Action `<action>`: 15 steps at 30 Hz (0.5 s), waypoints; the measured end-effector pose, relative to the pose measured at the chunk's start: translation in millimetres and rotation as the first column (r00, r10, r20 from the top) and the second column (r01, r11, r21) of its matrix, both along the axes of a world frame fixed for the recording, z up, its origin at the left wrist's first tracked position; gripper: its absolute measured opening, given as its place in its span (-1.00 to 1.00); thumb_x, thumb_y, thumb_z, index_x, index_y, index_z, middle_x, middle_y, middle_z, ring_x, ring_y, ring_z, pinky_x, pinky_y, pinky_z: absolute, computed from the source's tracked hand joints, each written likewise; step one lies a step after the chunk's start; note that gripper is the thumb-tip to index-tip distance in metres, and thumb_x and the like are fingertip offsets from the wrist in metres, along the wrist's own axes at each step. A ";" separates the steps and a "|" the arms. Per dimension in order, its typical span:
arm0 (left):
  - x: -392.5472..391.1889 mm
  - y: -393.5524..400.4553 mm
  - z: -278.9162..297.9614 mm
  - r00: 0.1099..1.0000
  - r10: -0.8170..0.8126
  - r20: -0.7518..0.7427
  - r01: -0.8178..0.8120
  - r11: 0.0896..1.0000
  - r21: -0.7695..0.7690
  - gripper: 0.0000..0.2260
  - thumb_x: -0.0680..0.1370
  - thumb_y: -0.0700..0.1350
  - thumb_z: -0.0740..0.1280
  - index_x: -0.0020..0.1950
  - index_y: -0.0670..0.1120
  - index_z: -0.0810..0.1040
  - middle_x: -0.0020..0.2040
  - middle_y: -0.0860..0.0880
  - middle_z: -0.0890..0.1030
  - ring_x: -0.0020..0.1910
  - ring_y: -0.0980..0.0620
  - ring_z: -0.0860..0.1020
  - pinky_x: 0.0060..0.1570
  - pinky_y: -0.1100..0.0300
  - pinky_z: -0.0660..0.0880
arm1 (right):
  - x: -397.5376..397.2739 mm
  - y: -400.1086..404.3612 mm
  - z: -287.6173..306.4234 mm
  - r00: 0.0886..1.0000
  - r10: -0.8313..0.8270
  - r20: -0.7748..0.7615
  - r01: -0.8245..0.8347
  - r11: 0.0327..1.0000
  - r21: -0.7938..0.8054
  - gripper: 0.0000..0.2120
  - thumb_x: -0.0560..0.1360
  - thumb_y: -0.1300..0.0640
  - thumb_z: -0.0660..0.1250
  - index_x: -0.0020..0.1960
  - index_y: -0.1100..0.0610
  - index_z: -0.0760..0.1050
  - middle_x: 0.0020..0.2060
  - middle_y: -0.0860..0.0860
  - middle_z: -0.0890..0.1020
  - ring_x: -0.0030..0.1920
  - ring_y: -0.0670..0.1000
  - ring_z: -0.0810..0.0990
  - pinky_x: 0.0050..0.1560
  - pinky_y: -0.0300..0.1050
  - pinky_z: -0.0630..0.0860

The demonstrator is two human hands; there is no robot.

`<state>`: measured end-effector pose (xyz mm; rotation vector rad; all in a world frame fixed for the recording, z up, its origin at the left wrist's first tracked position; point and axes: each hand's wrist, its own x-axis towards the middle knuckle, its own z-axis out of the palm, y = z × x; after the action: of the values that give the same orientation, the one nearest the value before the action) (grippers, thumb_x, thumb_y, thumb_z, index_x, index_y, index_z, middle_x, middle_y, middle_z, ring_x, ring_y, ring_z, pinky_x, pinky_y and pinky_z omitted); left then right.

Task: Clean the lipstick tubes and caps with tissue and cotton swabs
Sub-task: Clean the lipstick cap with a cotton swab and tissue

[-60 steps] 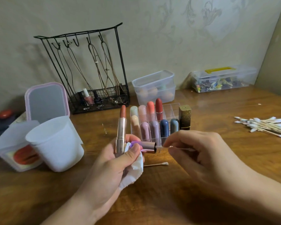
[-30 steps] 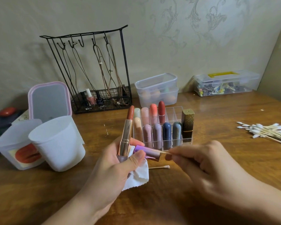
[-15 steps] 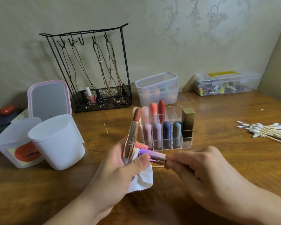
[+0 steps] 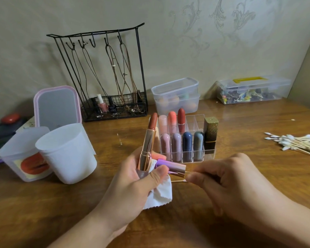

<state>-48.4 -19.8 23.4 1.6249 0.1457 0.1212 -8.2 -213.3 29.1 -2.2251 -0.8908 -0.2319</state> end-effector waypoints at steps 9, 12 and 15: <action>0.8 2.5 -0.9 1.000 0.017 0.006 -0.017 1.000 0.015 -0.79 0.31 0.10 0.40 -0.06 0.23 0.57 -0.15 0.23 0.62 -0.04 0.21 0.57 -0.10 0.29 0.44 | 5.3 1.0 -4.5 0.994 0.041 -0.102 -0.046 0.998 -0.041 -0.89 0.59 0.01 0.26 -0.06 -0.06 0.55 -0.41 -0.15 0.65 -0.37 -0.18 0.62 -0.27 -0.34 0.50; -1.1 0.4 3.2 0.999 -0.014 0.035 0.013 1.000 0.026 -0.80 0.33 0.07 0.39 -0.12 0.36 0.56 -0.16 0.19 0.62 -0.11 0.28 0.57 -0.12 0.28 0.43 | 4.5 -1.8 -3.6 0.998 -0.026 0.065 0.024 0.999 0.033 -0.76 0.49 -0.16 0.24 -0.21 -0.06 0.58 -0.46 -0.21 0.59 -0.44 -0.19 0.56 -0.44 -0.30 0.46; -1.2 0.2 3.8 0.999 -0.020 0.037 0.019 1.000 0.018 -0.80 0.33 0.08 0.39 -0.08 0.30 0.58 -0.16 0.20 0.62 -0.13 0.32 0.55 -0.13 0.27 0.41 | 7.5 -2.9 -5.2 0.983 0.002 0.185 -0.012 0.998 0.056 -0.79 0.61 -0.02 0.24 -0.11 -0.05 0.61 -0.47 -0.22 0.55 -0.40 -0.22 0.55 -0.41 -0.33 0.48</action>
<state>-49.6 -19.7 27.2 1.6404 0.0997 0.1381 -0.7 -216.2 23.9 -2.1728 -0.9783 -0.4617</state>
